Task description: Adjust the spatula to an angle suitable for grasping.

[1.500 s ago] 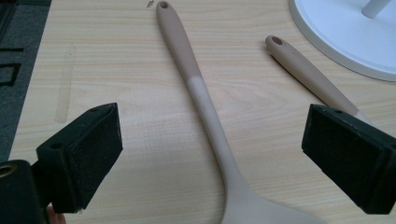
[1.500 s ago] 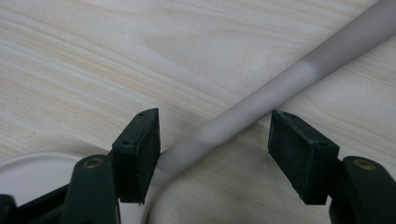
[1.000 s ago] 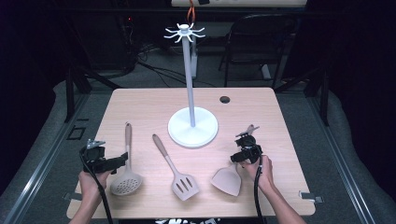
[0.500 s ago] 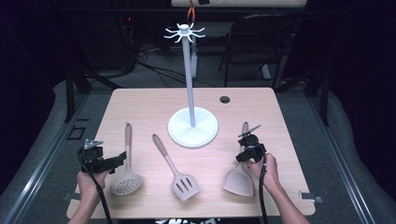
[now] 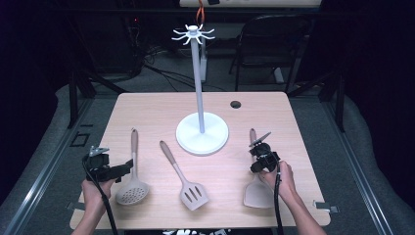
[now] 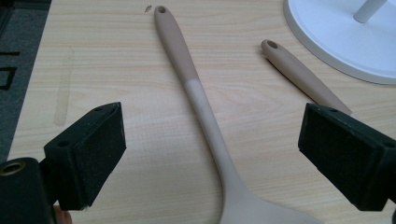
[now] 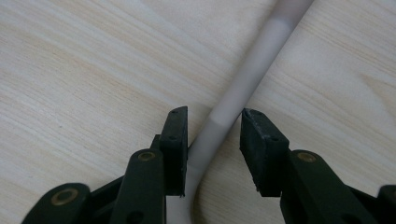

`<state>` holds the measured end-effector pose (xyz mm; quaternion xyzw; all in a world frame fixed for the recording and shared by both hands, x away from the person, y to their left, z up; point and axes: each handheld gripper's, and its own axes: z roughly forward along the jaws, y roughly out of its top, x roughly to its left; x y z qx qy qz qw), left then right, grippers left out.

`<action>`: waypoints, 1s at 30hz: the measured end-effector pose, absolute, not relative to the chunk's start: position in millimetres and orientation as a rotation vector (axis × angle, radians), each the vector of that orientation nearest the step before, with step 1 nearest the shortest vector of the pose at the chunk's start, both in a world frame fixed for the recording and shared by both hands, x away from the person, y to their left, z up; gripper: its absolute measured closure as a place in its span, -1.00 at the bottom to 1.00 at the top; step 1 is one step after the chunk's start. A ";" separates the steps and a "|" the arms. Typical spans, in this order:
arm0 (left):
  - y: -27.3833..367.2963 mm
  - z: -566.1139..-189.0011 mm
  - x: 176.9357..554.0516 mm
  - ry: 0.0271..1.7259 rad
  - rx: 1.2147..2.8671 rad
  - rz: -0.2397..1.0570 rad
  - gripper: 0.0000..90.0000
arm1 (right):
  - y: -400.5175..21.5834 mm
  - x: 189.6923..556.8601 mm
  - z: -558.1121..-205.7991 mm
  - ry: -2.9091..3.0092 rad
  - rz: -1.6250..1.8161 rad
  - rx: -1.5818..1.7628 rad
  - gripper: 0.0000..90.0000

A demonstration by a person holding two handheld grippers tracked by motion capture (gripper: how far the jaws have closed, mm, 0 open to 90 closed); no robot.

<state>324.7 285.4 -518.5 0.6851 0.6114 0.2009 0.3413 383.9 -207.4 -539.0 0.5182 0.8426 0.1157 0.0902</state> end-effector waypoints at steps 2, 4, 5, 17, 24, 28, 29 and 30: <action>284.0 -518.7 325.2 1.588 1.782 0.525 -0.83 | -206.7 383.8 -541.1 2.474 0.373 1.566 0.38; 283.4 -518.4 325.3 1.586 1.781 0.519 -0.84 | -209.8 386.1 -542.9 2.474 0.403 1.578 0.38; 283.2 -518.6 325.5 1.587 1.776 0.518 -0.84 | -210.3 387.3 -543.2 2.471 0.401 1.585 0.38; 284.5 -519.7 326.3 1.585 1.783 0.506 -0.84 | -207.7 389.1 -542.5 2.495 0.370 1.571 0.54; 284.4 -520.3 327.0 1.582 1.792 0.504 -0.84 | -211.4 386.6 -539.1 2.534 0.307 1.597 0.64; 280.9 -519.6 326.1 1.571 1.802 0.508 -0.84 | -208.2 387.4 -540.7 2.531 0.306 1.581 0.63; 280.3 -519.3 325.9 1.568 1.804 0.509 -0.83 | -206.7 388.1 -542.0 2.525 0.317 1.574 0.62; 280.0 -519.1 326.0 1.568 1.807 0.511 -0.83 | -206.7 388.1 -542.0 2.525 0.317 1.574 0.62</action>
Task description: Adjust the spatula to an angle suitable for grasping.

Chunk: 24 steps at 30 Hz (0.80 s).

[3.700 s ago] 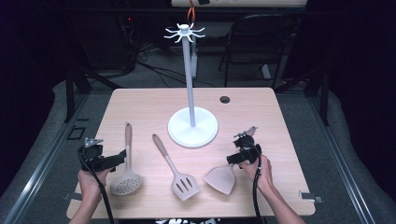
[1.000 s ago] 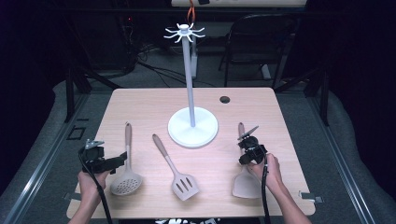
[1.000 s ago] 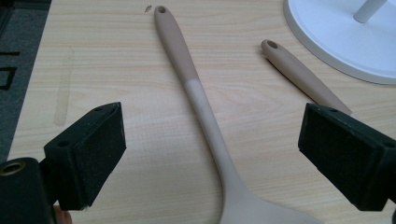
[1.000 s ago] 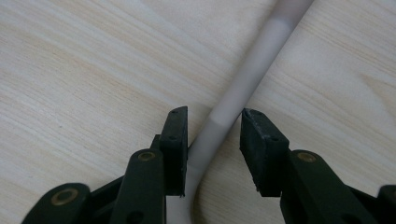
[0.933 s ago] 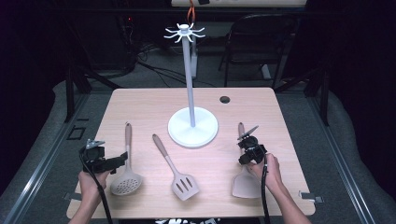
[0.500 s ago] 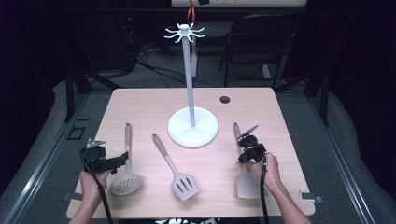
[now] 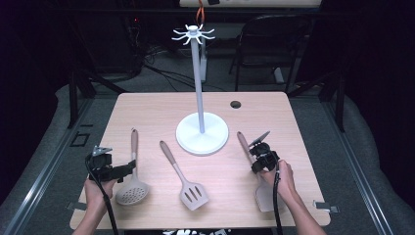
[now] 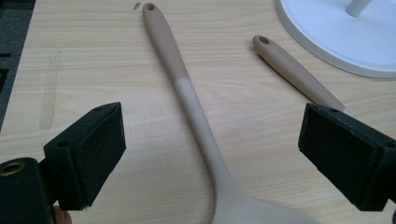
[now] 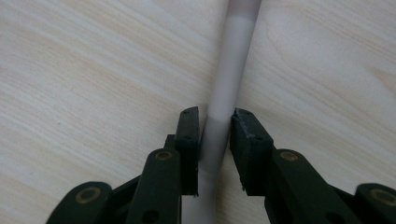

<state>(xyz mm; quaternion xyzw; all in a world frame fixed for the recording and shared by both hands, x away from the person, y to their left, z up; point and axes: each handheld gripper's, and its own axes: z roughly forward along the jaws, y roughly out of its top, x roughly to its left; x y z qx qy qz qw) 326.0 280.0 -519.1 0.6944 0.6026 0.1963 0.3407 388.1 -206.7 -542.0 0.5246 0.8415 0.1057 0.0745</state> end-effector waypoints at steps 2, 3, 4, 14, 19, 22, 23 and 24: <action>279.0 -519.7 326.4 1.566 1.811 0.513 -0.83 | -206.6 390.4 -541.2 2.519 0.313 1.569 0.62; 279.0 -519.7 326.4 1.566 1.811 0.513 -0.83 | -206.6 390.4 -541.2 2.519 0.313 1.569 0.62; 278.8 -519.8 326.5 1.566 1.816 0.510 -0.83 | -206.5 390.5 -541.5 2.513 0.321 1.581 0.62; 276.5 -520.9 327.0 1.556 1.829 0.502 -0.83 | -210.9 393.2 -546.1 2.496 0.403 1.632 0.66; 274.3 -520.5 325.8 1.545 1.840 0.499 -0.82 | -211.3 392.9 -546.1 2.492 0.398 1.637 0.67; 274.5 -520.7 325.6 1.539 1.844 0.495 -0.80 | -213.8 392.9 -546.9 2.480 0.445 1.669 0.69; 274.7 -520.8 325.6 1.538 1.844 0.495 -0.80 | -215.1 393.1 -546.7 2.484 0.453 1.678 0.69; 274.9 -520.9 325.5 1.539 1.843 0.493 -0.80 | -215.5 393.1 -547.0 2.478 0.472 1.693 0.69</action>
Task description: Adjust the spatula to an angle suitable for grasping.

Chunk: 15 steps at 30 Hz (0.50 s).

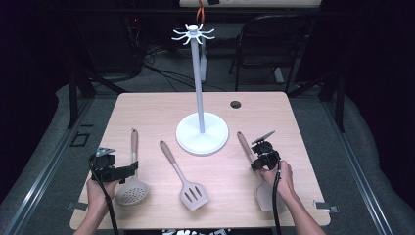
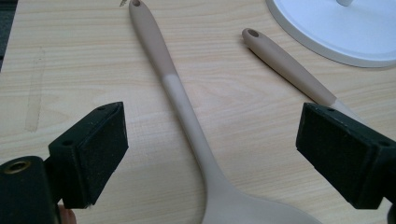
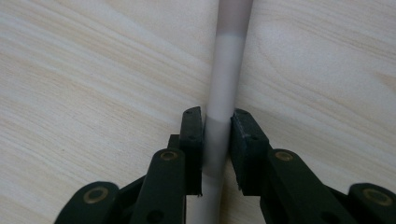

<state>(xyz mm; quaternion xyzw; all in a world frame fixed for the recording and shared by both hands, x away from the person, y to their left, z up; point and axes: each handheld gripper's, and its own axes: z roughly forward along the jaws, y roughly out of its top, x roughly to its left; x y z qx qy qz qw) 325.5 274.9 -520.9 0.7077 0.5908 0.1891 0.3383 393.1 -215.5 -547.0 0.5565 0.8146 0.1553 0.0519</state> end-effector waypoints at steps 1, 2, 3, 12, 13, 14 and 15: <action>274.9 -521.0 325.5 1.541 1.841 0.492 -0.80 | -217.2 393.4 -546.8 2.476 0.494 1.707 0.73; 275.1 -521.2 325.6 1.540 1.842 0.493 -0.80 | -218.0 393.4 -546.3 2.473 0.503 1.711 0.75; 275.3 -521.4 325.7 1.540 1.843 0.492 -0.80 | -218.0 393.4 -546.3 2.473 0.503 1.711 0.75; 275.7 -521.7 326.0 1.537 1.845 0.486 -0.80 | -220.4 387.4 -528.8 2.419 0.619 1.666 0.75; 275.9 -521.8 326.2 1.537 1.843 0.484 -0.80 | -219.9 386.3 -526.2 2.413 0.637 1.650 0.75; 275.9 -522.0 326.4 1.538 1.841 0.483 -0.80 | -219.3 385.0 -523.3 2.410 0.645 1.634 0.75; 276.0 -522.1 326.5 1.538 1.840 0.481 -0.80 | -218.3 383.0 -519.9 2.406 0.676 1.616 0.75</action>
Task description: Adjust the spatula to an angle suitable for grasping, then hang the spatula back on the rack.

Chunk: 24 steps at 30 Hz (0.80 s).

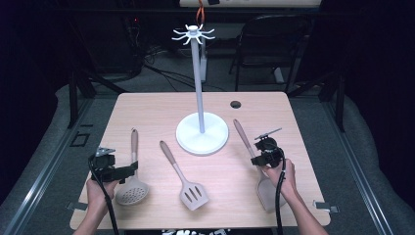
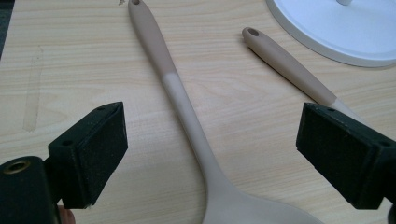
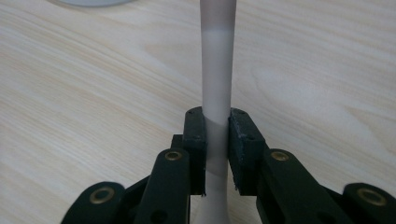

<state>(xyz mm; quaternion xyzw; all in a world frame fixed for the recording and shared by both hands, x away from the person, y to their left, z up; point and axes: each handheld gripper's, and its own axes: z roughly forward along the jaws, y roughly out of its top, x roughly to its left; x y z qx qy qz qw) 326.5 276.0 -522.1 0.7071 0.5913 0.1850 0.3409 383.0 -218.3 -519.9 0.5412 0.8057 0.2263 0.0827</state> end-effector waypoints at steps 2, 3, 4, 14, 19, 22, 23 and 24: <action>276.0 -522.1 326.7 1.536 1.843 0.477 -0.80 | -216.8 380.2 -514.6 2.400 0.696 1.583 0.75; 275.8 -522.3 326.7 1.531 1.845 0.480 -0.80 | -216.3 378.6 -511.4 2.397 0.704 1.561 0.75; 275.8 -522.1 326.6 1.521 1.849 0.481 -0.80 | -215.5 377.1 -508.8 2.401 0.727 1.546 0.75; 273.4 -517.0 323.9 1.485 1.831 0.488 -0.82 | -206.6 363.1 -490.9 2.384 0.809 1.408 0.75; 270.5 -509.6 322.4 1.450 1.827 0.495 -0.83 | -198.7 356.7 -484.7 2.374 0.857 1.356 0.75; 266.5 -503.4 321.1 1.414 1.818 0.503 -0.83 | -193.9 353.2 -479.7 2.387 0.871 1.316 0.75; 265.2 -501.3 320.9 1.400 1.819 0.501 -0.83 | -192.4 352.1 -478.4 2.385 0.881 1.304 0.75; 263.6 -499.5 320.7 1.389 1.822 0.501 -0.83 | -190.8 351.4 -477.5 2.387 0.886 1.296 0.75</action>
